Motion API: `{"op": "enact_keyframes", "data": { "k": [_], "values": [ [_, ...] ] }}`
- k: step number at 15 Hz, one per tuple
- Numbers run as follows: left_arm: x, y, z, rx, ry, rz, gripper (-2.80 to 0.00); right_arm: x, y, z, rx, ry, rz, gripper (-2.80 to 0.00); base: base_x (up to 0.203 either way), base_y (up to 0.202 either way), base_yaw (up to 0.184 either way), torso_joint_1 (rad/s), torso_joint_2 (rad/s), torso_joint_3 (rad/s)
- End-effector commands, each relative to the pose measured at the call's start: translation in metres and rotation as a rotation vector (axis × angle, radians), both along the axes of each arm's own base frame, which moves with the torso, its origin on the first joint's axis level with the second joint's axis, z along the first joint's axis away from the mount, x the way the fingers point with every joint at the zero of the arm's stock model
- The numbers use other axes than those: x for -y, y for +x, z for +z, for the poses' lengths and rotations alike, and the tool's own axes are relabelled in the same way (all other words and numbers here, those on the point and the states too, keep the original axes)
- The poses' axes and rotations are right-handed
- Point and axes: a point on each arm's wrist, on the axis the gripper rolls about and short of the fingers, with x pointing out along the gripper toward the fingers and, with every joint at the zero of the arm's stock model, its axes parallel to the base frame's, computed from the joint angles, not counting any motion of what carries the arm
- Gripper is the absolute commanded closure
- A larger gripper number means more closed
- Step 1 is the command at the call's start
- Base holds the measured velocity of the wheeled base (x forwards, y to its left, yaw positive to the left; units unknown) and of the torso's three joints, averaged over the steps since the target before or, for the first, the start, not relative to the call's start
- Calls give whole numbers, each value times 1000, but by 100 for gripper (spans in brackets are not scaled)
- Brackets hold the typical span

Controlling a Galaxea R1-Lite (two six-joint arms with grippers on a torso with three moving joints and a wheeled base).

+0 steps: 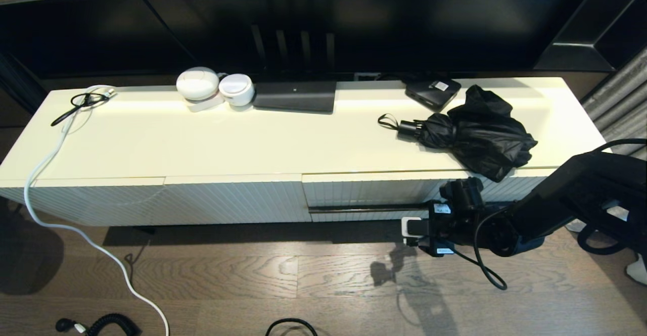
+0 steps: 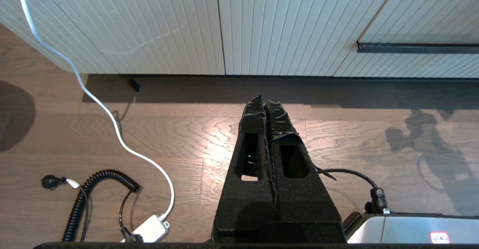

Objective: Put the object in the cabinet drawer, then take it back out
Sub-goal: Open the drawer

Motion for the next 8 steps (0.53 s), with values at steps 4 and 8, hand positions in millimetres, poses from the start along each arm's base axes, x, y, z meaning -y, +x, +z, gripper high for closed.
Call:
{"op": "enact_keyframes", "data": {
  "k": [4,8],
  "values": [
    [0,0,0,-1,-1,-2,0,0,-5,-4,-19,-11,5,-280,0,0,0,0,0,0],
    [0,0,0,-1,-1,0,0,1,-12,-8,-41,-17,6,-280,0,0,0,0,0,0]
  ]
}}
